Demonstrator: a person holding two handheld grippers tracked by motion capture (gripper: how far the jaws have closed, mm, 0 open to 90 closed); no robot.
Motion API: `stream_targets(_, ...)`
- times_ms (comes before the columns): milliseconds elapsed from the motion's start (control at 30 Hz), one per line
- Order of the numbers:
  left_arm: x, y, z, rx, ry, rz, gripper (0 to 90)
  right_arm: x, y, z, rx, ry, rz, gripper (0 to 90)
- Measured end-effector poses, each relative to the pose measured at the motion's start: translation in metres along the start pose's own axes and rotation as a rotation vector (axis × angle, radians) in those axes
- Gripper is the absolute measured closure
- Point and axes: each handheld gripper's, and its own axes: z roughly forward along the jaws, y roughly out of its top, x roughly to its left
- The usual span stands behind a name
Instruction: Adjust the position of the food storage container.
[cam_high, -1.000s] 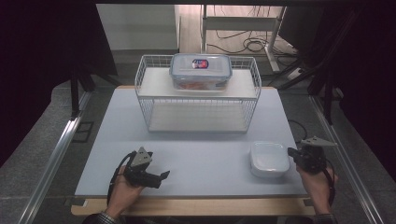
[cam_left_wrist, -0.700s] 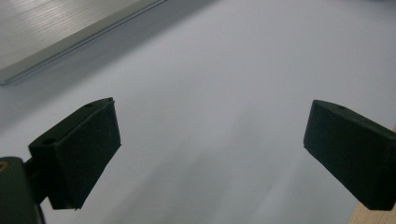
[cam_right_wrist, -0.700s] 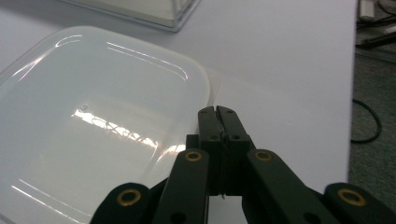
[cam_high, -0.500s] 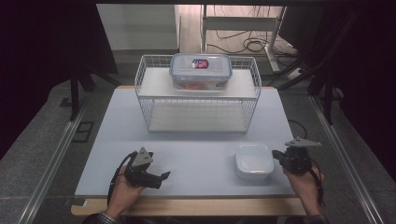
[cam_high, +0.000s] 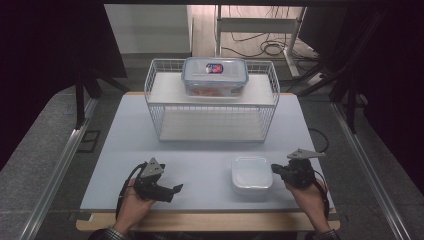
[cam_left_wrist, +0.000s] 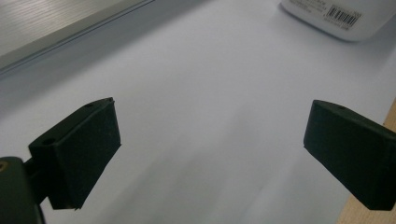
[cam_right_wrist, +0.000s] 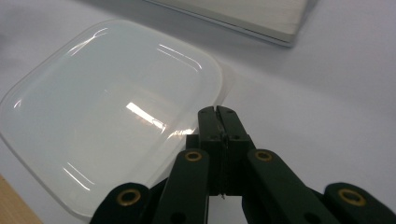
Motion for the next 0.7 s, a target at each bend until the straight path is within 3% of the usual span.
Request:
stream_targets(300, 0.000, 0.000, 0.001, 0.007, -0.012, -0.005, 3.8, 0.029, 0.009, 0.017, -0.011, 0.075, -0.039, 89.1)
stream_targets(700, -0.001, 0.000, 0.003, 0.016, -0.024, -0.013, 3.8, 0.056, 0.015, 0.031, -0.018, 0.133, -0.061, 88.4)
